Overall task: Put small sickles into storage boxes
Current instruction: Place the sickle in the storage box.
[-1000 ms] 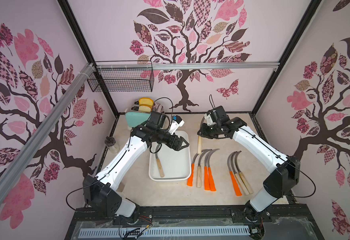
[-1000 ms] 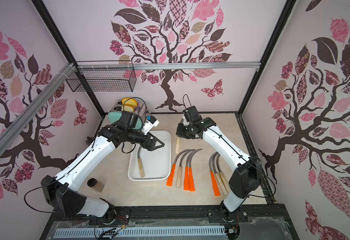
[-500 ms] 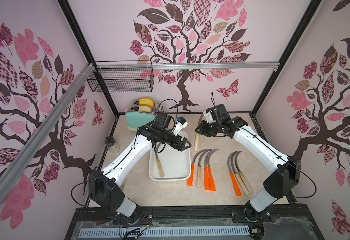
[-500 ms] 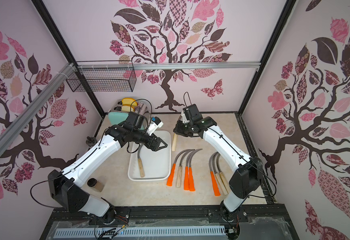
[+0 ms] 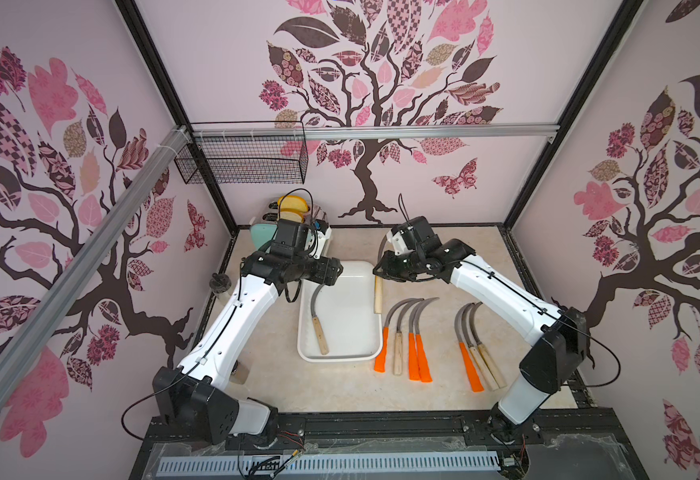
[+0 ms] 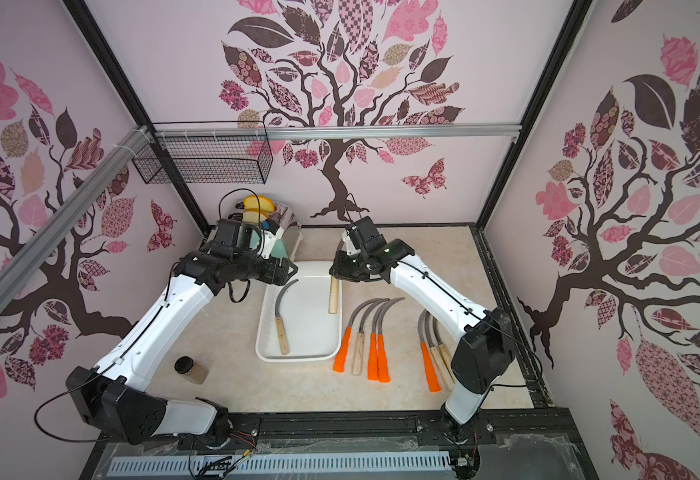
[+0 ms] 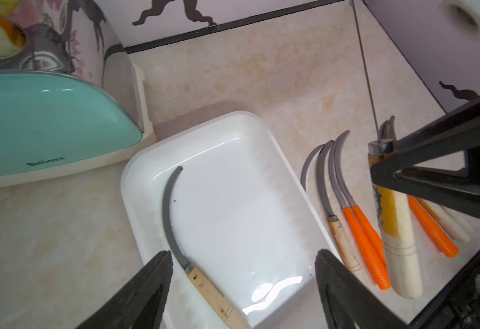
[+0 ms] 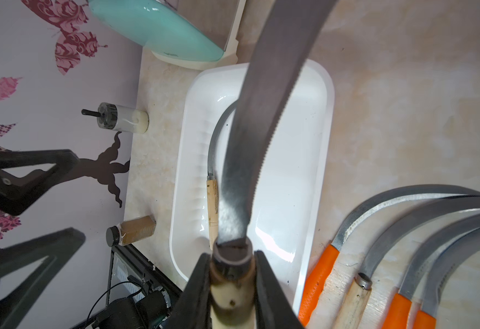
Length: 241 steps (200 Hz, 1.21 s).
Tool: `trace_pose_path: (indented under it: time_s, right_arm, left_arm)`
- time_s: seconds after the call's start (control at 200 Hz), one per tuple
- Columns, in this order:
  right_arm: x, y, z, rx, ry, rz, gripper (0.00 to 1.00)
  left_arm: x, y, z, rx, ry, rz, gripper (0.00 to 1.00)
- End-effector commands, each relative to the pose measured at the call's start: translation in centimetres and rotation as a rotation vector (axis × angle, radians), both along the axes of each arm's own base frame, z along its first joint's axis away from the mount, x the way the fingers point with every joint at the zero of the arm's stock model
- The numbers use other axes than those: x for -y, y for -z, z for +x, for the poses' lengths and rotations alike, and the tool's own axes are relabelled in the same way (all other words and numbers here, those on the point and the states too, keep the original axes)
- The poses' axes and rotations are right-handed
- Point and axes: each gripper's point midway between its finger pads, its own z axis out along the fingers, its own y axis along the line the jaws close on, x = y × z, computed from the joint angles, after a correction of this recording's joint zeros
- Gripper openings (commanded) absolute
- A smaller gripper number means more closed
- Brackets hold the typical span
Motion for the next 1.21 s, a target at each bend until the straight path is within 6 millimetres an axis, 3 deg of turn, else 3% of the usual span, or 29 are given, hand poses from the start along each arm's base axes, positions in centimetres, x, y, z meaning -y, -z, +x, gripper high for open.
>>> trace_pose_path:
  time_s: [0.0,0.095,0.27,0.455,0.595,0.715,0.99,1.2]
  right_arm:
    - [-1.9,-0.9,0.4,0.021,-0.014,0.033,0.04]
    - [-3.4,-0.4,0.2,0.016,-0.04,0.027,0.04]
    - [-5.3,0.6,-0.2,0.003,-0.072,0.013,0.04]
    - [-6.5,1.8,-1.0,-0.013,-0.09,0.008,0.04]
    - [-7.0,2.7,-0.9,-0.029,-0.094,0.01,0.04]
    - [-7.0,3.4,-0.7,-0.035,-0.099,-0.011,0.04]
    - [-8.0,4.9,-0.4,-0.067,-0.125,-0.02,0.04]
    - [-8.7,5.7,-0.8,-0.099,-0.149,-0.03,0.04]
  left_arm:
    - [-1.4,0.6,-1.0,-0.002,-0.029,0.064,0.8]
    - [-1.9,1.3,-1.6,-0.017,-0.043,0.075,0.79]
    - [-2.8,2.6,-2.2,-0.057,-0.062,0.089,0.91]
    - [-3.9,3.9,-1.7,-0.158,-0.104,-0.005,0.91]
    - [-1.5,3.0,-2.7,-0.162,0.051,-0.12,0.88]
    - [0.1,2.1,-5.1,-0.181,0.201,-0.174,0.88]
    - [-0.6,2.7,-8.7,-0.201,0.333,-0.118,0.89]
    - [-1.9,2.1,-8.5,-0.195,0.298,-0.198,0.89]
